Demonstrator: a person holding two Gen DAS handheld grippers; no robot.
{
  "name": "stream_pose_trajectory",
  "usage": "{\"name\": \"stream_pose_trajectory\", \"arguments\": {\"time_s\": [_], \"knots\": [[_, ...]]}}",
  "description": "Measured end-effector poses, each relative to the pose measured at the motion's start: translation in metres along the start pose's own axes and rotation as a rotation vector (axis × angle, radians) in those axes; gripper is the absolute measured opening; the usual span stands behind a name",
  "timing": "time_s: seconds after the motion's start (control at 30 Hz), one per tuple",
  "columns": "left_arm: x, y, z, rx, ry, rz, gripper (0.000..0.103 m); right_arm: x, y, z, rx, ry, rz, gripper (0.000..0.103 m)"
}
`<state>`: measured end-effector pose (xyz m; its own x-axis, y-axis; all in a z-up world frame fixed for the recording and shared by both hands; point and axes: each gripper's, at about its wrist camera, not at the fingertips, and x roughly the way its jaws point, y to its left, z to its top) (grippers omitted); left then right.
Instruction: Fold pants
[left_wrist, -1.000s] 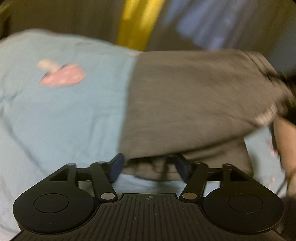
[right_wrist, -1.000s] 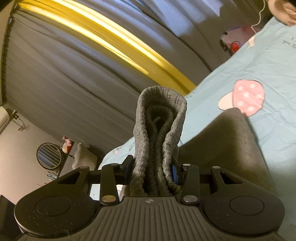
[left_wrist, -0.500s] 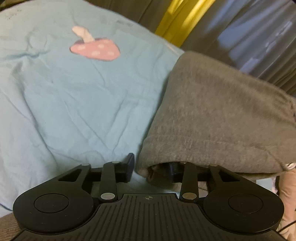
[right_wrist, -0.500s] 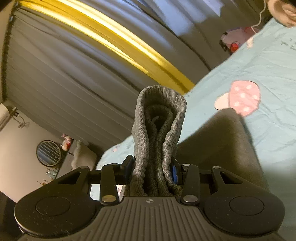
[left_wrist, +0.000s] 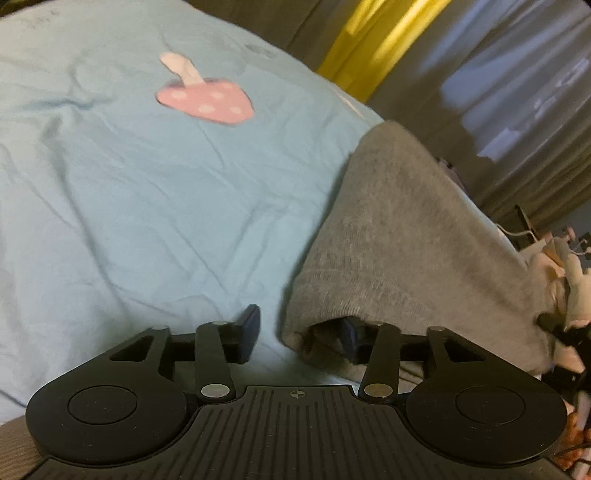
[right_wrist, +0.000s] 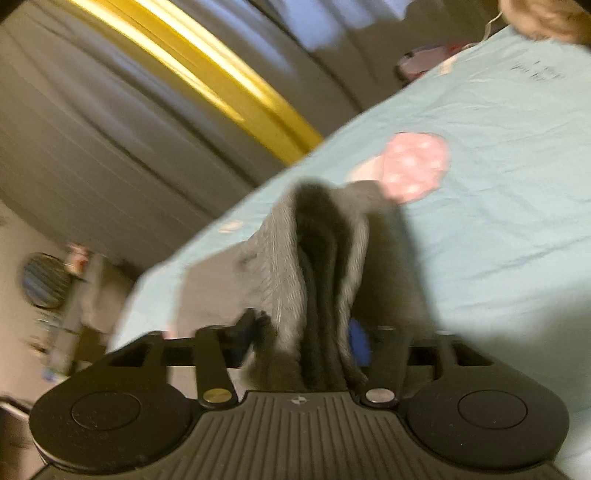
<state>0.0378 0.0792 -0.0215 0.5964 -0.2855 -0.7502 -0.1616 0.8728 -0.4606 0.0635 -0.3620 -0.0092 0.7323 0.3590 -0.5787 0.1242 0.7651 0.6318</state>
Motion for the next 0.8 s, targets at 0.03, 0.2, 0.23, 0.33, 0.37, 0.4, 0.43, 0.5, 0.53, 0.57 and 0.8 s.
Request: {"name": "stream_pose_trajectory", "arguments": {"time_s": [0.03,0.2,0.23,0.33,0.37,0.4,0.43,0.5,0.53,0.57,0.8], "knots": [[-0.006,0.001,-0.001,0.005,-0.013,0.004,0.062,-0.001,-0.004,-0.002,-0.016,-0.009,-0.035,0.071],[-0.05,0.006,-0.011,0.073,-0.162,-0.105,0.086,0.003,-0.028,-0.008,0.005,0.059,-0.016,0.097],[-0.055,0.006,-0.01,0.074,-0.181,-0.112,0.087,0.009,-0.031,-0.008,0.011,0.081,-0.012,0.097],[-0.052,-0.001,0.001,0.09,-0.167,-0.124,0.09,0.02,-0.023,-0.009,-0.015,0.094,-0.005,0.097],[-0.048,-0.005,0.005,0.102,-0.153,-0.119,0.09,0.024,-0.017,-0.008,-0.047,0.09,0.0,0.098],[-0.041,-0.01,0.009,0.124,-0.136,-0.118,0.091,0.027,-0.011,-0.009,-0.085,0.087,0.0,0.099],[-0.031,-0.016,0.013,0.153,-0.115,-0.12,0.091,0.031,-0.005,-0.01,-0.121,0.088,-0.013,0.099],[-0.01,-0.026,0.019,0.2,-0.073,-0.1,0.091,0.044,-0.002,-0.011,-0.185,0.114,-0.068,0.099],[0.002,-0.029,0.023,0.221,-0.043,-0.106,0.091,0.051,-0.005,-0.012,-0.2,0.126,-0.112,0.099],[0.015,-0.032,0.027,0.222,-0.001,-0.103,0.09,0.054,-0.011,-0.012,-0.187,0.132,-0.118,0.099],[0.066,-0.05,0.046,0.274,0.089,-0.152,0.09,0.056,-0.032,-0.01,-0.111,0.128,-0.039,0.099]]}}
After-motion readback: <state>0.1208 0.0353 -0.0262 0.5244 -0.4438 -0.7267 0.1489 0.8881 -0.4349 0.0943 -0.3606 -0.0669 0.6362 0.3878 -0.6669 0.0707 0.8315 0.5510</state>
